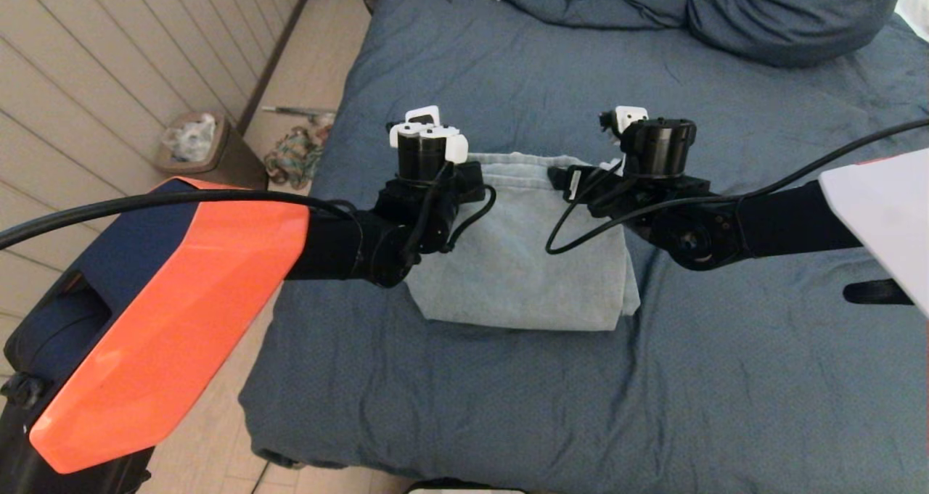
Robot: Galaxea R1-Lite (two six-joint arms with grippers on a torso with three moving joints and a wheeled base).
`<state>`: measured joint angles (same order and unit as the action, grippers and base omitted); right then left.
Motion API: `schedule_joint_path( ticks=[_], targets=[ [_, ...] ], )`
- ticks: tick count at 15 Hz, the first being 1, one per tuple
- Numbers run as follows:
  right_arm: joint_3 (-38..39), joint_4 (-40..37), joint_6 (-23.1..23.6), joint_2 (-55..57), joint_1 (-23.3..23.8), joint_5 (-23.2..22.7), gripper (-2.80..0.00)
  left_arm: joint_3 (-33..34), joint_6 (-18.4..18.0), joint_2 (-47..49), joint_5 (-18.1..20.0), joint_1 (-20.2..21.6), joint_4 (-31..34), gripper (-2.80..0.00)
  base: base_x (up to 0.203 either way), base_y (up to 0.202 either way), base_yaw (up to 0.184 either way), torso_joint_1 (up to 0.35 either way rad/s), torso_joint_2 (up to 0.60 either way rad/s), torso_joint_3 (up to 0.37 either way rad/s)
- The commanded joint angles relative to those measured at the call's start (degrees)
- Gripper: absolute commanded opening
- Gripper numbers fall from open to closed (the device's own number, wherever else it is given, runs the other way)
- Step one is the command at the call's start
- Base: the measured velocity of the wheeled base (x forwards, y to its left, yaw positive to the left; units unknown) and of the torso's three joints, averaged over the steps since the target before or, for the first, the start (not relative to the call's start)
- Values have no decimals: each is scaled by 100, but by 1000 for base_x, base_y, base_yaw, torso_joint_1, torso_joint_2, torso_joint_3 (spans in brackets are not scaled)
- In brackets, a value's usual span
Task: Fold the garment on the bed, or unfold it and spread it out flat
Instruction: Unford the blue shorts
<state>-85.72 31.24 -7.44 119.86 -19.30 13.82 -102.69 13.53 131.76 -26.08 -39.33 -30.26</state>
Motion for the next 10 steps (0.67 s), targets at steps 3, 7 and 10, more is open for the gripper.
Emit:
schedule_joint_path(
  ticks=[3, 7, 10],
  targets=[
    [-41, 24, -12, 227, -2, -8, 0, -40, 9, 131, -12, -5, -33, -280, 0, 0, 0, 0, 0, 0],
    [-32, 31, -20, 265, -3, -3, -280, -40, 9, 122, -12, -5, -33, -280, 0, 0, 0, 0, 0, 0],
    [-14, 48, -23, 202, -12, -3, -280, -40, 9, 140, -3, -5, -24, -280, 0, 0, 0, 0, 0, 0]
  ],
)
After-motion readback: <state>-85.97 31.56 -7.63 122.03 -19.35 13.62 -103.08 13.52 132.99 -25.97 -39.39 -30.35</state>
